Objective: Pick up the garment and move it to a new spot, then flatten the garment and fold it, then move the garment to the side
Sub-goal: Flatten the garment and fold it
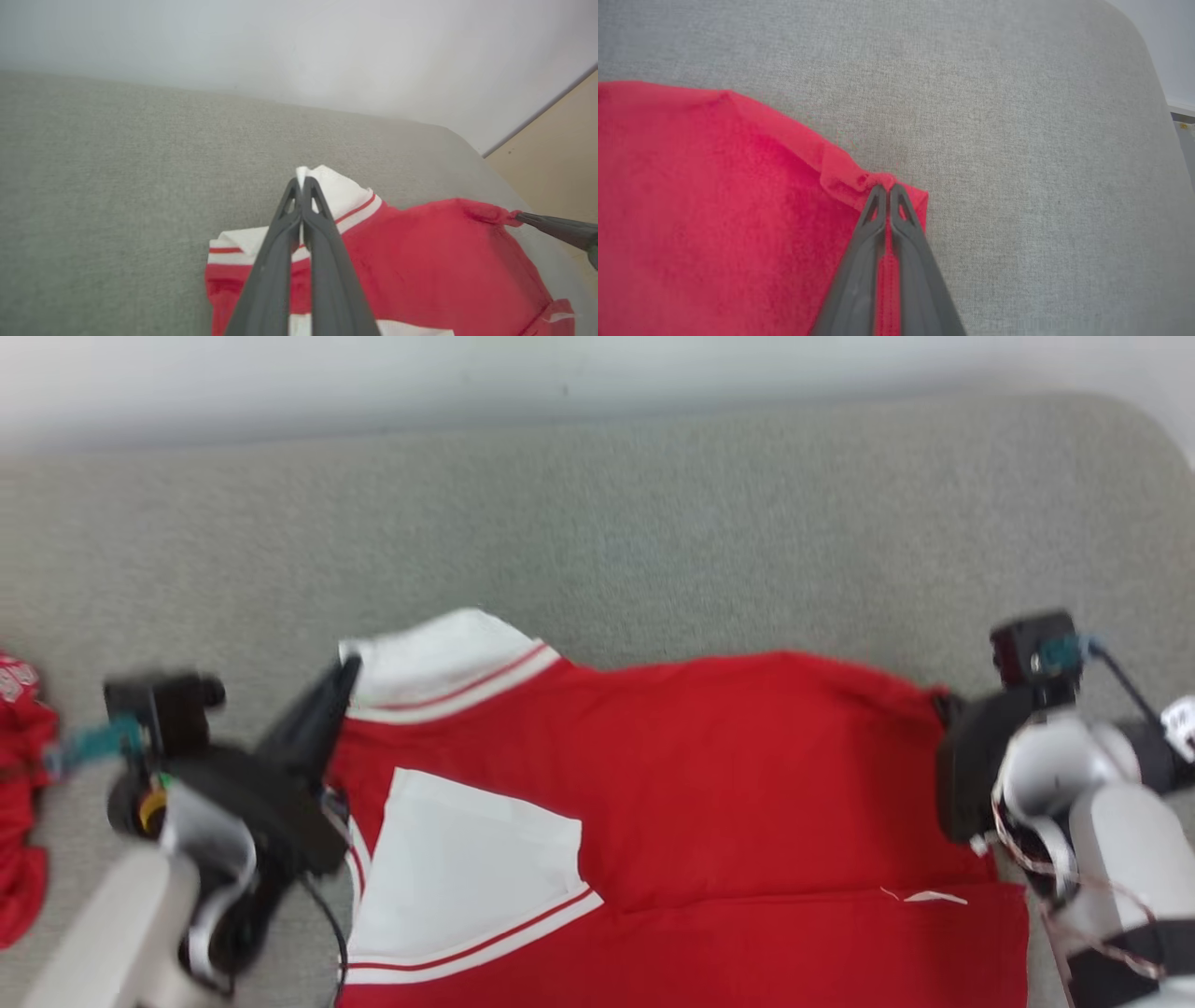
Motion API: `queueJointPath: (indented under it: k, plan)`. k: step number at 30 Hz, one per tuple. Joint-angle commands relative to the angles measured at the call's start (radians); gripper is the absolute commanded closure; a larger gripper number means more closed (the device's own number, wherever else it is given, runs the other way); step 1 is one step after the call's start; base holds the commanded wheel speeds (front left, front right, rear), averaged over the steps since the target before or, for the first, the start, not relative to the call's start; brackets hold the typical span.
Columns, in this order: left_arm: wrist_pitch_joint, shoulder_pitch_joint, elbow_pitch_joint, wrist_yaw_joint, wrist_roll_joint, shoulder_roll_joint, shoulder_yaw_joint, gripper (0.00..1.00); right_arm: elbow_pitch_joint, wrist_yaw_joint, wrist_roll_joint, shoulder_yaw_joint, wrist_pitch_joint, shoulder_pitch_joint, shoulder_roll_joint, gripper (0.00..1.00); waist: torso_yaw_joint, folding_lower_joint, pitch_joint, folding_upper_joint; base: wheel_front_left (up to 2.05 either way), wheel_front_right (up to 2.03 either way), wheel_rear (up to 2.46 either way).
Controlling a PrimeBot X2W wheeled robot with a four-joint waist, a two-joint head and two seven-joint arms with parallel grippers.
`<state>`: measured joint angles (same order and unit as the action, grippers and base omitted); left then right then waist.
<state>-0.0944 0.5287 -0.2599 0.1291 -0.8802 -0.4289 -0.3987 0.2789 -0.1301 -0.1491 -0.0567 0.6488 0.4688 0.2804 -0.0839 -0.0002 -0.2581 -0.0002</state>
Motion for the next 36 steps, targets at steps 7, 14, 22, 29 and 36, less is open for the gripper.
queueJointPath:
  k: [7, 14, 22, 29, 36]
  plan:
    - [0.082, -0.253, 0.155, -0.026, -0.059, -0.015, 0.031, 1.00, -0.056, -0.001, -0.021, 0.038, 0.043, -0.147, 0.048, 1.00, 0.059, 0.0002, 0.122, 0.0002, 0.00, 0.00, 0.00]
    - [0.166, -0.450, 0.240, -0.043, -0.084, 0.028, 0.020, 1.00, -0.092, -0.002, -0.007, 0.070, 0.072, -0.209, 0.075, 1.00, 0.097, 0.0002, 0.143, 0.0002, 0.00, 0.00, 0.00]
    - [0.230, -0.512, 0.169, -0.034, -0.077, 0.096, -0.027, 1.00, -0.157, -0.002, -0.008, 0.126, 0.131, -0.323, 0.076, 1.00, 0.152, 0.0002, 0.158, 0.0002, 0.00, 0.00, 0.00]
    - [0.240, -0.530, 0.115, -0.025, -0.070, 0.098, -0.047, 1.00, -0.192, -0.002, 0.004, 0.150, 0.162, -0.363, 0.072, 1.00, 0.148, 0.0002, 0.161, 0.0002, 0.00, 0.00, 0.00]
    - [0.238, -0.510, 0.054, -0.022, -0.037, 0.103, -0.089, 1.00, -0.176, -0.001, 0.028, 0.158, 0.181, -0.390, 0.075, 1.00, 0.146, 0.0002, 0.161, 0.0002, 0.00, 0.00, 0.00]
